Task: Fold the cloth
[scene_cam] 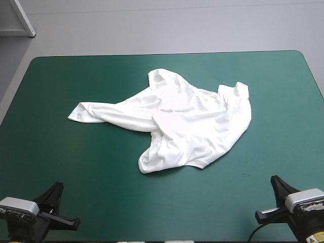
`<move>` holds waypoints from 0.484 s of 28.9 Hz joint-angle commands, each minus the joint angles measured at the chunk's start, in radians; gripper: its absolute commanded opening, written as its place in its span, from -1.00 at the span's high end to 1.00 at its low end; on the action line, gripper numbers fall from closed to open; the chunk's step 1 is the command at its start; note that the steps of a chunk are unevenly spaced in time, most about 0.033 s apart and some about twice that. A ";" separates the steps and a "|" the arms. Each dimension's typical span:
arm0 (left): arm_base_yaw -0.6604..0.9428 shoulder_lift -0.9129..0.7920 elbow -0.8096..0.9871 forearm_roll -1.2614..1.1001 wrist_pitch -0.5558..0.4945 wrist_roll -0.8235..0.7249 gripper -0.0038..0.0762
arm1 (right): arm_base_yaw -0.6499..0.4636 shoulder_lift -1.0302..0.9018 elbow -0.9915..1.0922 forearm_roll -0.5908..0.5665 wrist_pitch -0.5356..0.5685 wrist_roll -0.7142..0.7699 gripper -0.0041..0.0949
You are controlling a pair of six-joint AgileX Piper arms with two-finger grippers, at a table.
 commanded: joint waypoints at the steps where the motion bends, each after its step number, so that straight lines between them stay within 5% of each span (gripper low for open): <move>1: -0.006 -0.005 -0.020 -0.018 -0.074 -0.004 0.86 | 0.004 0.017 -0.025 0.015 -0.073 -0.002 0.95; 14: -0.006 -0.004 -0.020 -0.018 -0.071 -0.018 0.86 | 0.004 0.017 -0.025 0.015 -0.073 -0.002 0.95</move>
